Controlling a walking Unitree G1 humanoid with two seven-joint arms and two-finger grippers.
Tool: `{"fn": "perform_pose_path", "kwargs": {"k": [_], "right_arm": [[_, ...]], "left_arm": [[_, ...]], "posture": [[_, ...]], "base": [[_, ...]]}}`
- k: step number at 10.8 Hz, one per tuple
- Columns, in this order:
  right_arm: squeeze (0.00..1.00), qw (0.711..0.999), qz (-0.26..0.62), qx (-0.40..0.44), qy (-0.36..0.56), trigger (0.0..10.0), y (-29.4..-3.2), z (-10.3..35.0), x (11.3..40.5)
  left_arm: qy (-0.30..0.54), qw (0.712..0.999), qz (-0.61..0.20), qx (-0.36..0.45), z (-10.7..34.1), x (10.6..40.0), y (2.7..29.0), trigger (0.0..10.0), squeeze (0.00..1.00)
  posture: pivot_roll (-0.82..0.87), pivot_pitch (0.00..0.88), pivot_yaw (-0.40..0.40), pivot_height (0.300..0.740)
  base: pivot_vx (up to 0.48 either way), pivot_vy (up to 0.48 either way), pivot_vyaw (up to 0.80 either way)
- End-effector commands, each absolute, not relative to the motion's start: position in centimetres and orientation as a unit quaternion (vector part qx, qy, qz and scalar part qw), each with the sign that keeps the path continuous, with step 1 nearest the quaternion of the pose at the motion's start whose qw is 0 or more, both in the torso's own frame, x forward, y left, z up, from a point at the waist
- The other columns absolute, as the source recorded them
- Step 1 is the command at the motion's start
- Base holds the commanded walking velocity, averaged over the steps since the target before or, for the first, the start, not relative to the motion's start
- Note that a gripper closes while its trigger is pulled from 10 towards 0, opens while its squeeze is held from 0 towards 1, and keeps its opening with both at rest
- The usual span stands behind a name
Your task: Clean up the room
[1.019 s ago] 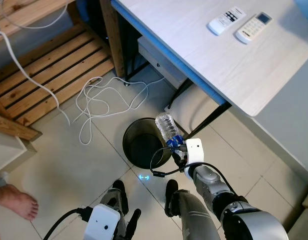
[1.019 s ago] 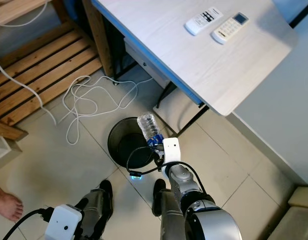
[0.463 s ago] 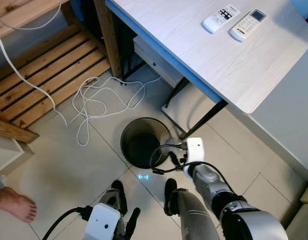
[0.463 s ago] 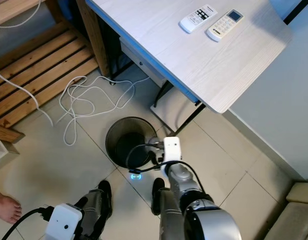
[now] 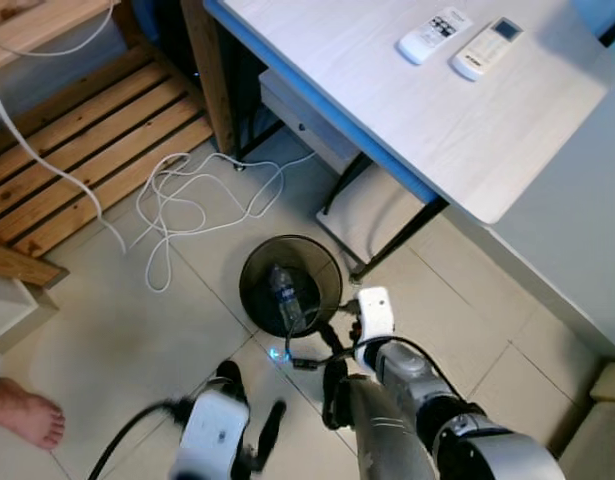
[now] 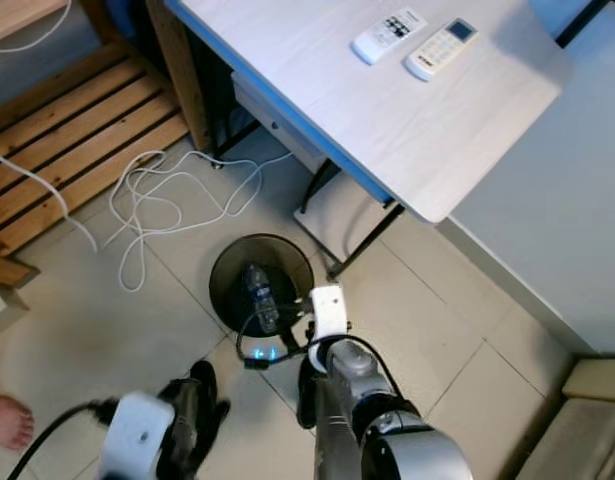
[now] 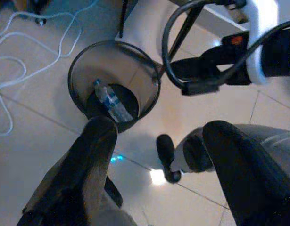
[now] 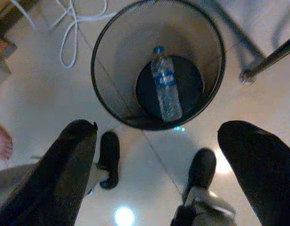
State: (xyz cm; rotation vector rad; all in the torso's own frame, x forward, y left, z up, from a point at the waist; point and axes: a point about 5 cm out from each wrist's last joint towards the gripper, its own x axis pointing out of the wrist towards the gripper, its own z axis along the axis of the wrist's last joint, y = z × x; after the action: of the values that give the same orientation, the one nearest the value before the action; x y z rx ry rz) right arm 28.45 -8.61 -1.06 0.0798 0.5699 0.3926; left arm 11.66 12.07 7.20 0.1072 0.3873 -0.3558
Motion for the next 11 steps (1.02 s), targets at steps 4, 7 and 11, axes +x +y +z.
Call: {"fn": "perform_pose_path", "kwargs": {"k": [4, 7, 11], "right_arm": [[0.0, 0.977, 0.145, 0.028, 0.156, 10.0, -13.3, 1.0, 29.4], [0.0, 0.997, 0.066, 0.028, 0.029, 10.0, -17.7, 3.9, 26.1], [0.0, 0.999, 0.012, -0.011, -0.038, 10.0, -19.2, 6.6, 21.5]], "left_arm": [[0.17, 0.974, -0.118, 0.089, 5.9, 15.1, 14.6, 10.0, 0.0], [0.086, 0.977, -0.081, 0.18, 7.9, 18.6, 17.6, 10.0, 0.0], [0.01, 0.989, -0.084, 0.122, 8.9, 21.8, 16.4, 10.0, 0.0]], "posture": [[0.15, 0.218, -0.071, 0.74], [0.1, 0.038, -0.024, 0.74], [0.02, 0.0, -0.028, 0.74]], "base": [[0.0, 0.0, 0.0], [0.0, 0.0, 0.0], [0.0, 0.0, 0.0]]}}
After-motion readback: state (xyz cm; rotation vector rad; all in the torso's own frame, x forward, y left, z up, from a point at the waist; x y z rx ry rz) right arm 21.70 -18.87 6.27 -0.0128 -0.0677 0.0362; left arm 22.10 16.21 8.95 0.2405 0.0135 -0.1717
